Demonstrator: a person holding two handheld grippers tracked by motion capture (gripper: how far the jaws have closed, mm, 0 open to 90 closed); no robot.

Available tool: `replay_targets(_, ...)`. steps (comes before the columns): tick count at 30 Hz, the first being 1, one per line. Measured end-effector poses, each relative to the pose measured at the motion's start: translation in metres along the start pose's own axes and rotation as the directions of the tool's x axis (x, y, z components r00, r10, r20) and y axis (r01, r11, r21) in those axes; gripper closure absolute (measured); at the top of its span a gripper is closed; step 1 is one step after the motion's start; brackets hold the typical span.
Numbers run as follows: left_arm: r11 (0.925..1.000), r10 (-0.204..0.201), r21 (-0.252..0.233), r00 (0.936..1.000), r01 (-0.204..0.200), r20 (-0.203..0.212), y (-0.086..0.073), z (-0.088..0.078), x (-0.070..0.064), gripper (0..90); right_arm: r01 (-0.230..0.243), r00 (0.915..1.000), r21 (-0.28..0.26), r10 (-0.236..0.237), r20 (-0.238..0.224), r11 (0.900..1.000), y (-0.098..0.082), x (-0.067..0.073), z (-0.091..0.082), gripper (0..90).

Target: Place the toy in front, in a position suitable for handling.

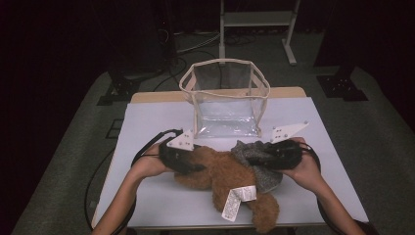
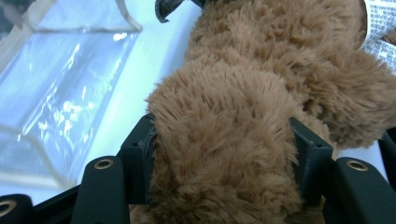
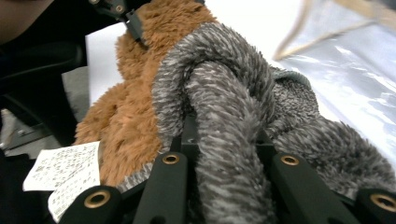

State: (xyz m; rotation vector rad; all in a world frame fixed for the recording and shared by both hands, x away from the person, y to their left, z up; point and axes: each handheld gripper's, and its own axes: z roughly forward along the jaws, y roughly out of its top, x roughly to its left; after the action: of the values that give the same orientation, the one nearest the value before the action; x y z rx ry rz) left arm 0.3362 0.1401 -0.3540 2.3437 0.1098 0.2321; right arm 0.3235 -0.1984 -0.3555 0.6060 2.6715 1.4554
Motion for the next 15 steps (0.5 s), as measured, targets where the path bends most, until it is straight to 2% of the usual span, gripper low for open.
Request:
replay_targets(1, 1.0000, 0.000, 0.000, 1.0000, 0.000, 0.000, 0.000, 0.000, 0.000, 38.4, 0.000, 1.0000, 0.000, 0.000, 0.000, 1.000, 0.000, 0.000, 0.000, 74.1)
replay_targets(2, 1.0000, 0.002, 0.005, 1.0000, -0.002, 0.006, -0.005, -0.003, -0.005, 38.4, 0.006, 0.9997, 0.008, -0.006, -0.023, 1.000, 0.000, 0.003, 0.004, 74.1)
replay_targets(3, 0.9998, 0.015, -0.010, 0.9997, -0.015, 0.019, -0.015, -0.008, -0.018, 37.4, 0.035, 0.9972, 0.036, -0.032, -0.068, 0.999, -0.002, 0.013, 0.013, 74.3)
replay_targets(4, 0.9998, 0.015, -0.010, 0.9997, -0.015, 0.019, -0.015, -0.008, -0.018, 35.9, 0.035, 0.9972, 0.036, -0.032, -0.068, 0.999, -0.002, 0.013, 0.013, 74.3)
replay_targets(5, 0.9992, 0.013, -0.037, 0.9997, -0.013, 0.021, -0.019, -0.011, -0.024, 35.9, 0.050, 0.9950, 0.046, -0.046, -0.089, 0.998, -0.003, 0.019, 0.016, 74.3)
replay_targets(6, 0.9975, 0.000, -0.070, 0.9986, 0.004, 0.053, -0.023, -0.015, -0.029, 31.9, 0.063, 0.9927, 0.048, -0.058, -0.106, 0.997, -0.006, 0.027, 0.017, 74.2)
replay_targets(8, 0.9969, 0.010, -0.079, 0.9985, -0.005, 0.054, -0.024, -0.016, -0.029, 29.7, 0.065, 0.9923, 0.049, -0.059, -0.109, 0.997, -0.006, 0.030, 0.016, 74.2)
replay_targets(9, 0.9963, 0.004, -0.086, 0.9989, 0.001, 0.047, -0.023, -0.015, -0.028, 22.7, 0.069, 0.9927, 0.052, -0.063, -0.103, 0.996, -0.006, 0.034, 0.013, 74.1)
replay_targets(10, 0.9963, -0.010, -0.085, 0.9990, 0.014, 0.044, -0.022, -0.013, -0.026, 22.7, 0.069, 0.9927, 0.052, -0.063, -0.103, 0.996, -0.006, 0.034, 0.013, 74.1)
replay_targets(11, 0.9968, -0.012, -0.078, 0.9993, 0.015, 0.035, -0.018, -0.004, -0.021, 14.0, 0.076, 0.9941, 0.058, -0.071, -0.083, 0.995, -0.005, 0.036, 0.010, 74.0)
replay_targets(12, 0.9968, -0.012, -0.078, 0.9993, 0.015, 0.035, -0.018, -0.004, -0.021, 11.2, 0.076, 0.9941, 0.058, -0.071, -0.083, 0.995, -0.005, 0.036, 0.010, 74.0)
replay_targets(13, 0.9977, -0.006, -0.068, 0.9992, 0.008, 0.039, -0.017, 0.000, -0.019, 11.2, 0.080, 0.9942, 0.060, -0.075, -0.077, 0.995, -0.005, 0.036, 0.008, 73.9)
replay_targets(15, 0.9970, -0.032, -0.068, 0.9970, 0.037, 0.070, -0.017, 0.009, -0.010, 10.0, 0.075, 0.9950, 0.055, -0.071, -0.070, 0.996, -0.004, 0.034, 0.003, 73.8)
